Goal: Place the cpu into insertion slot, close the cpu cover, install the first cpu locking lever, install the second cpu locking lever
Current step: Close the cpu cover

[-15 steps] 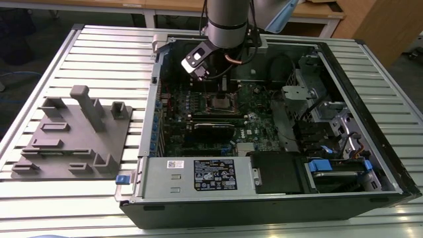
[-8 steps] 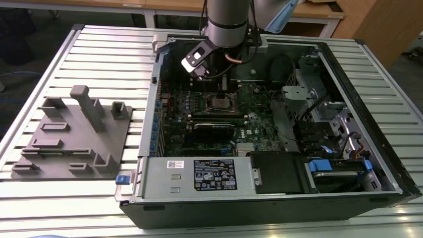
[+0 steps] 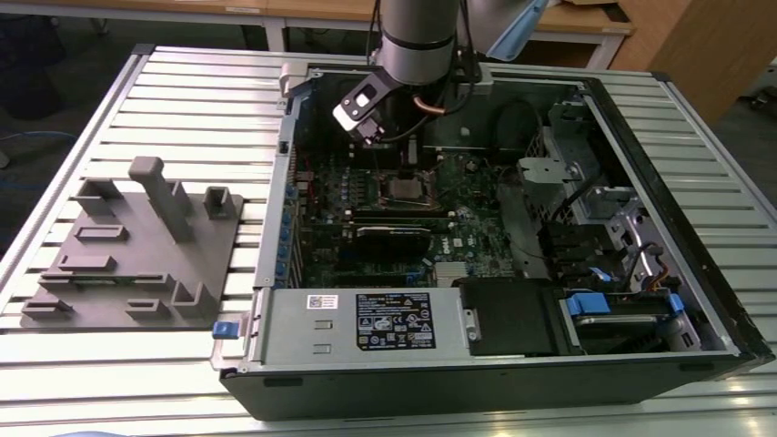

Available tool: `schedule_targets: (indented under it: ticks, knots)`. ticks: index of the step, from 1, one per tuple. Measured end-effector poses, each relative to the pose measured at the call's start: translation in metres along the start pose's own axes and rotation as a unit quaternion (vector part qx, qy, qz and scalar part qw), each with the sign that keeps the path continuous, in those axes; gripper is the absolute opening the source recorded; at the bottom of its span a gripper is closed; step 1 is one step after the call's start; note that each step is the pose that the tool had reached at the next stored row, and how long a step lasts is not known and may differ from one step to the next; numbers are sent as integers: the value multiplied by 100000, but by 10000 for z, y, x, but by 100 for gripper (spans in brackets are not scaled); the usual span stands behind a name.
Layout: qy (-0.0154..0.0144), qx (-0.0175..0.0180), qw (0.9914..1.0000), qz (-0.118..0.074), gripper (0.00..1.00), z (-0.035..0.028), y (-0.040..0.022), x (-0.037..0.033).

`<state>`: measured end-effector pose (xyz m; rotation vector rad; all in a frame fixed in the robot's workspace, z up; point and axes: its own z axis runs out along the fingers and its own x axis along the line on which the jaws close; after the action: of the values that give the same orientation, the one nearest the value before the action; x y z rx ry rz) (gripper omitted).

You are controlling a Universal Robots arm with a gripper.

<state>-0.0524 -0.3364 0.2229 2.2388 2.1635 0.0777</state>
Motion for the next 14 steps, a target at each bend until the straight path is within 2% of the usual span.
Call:
schedule_targets:
  ticks: [7,14]
  knots:
    - [2,-1,100000,-1,10,-50,3,1]
    - [-14,9,100000,-2,10,-66,3,1]
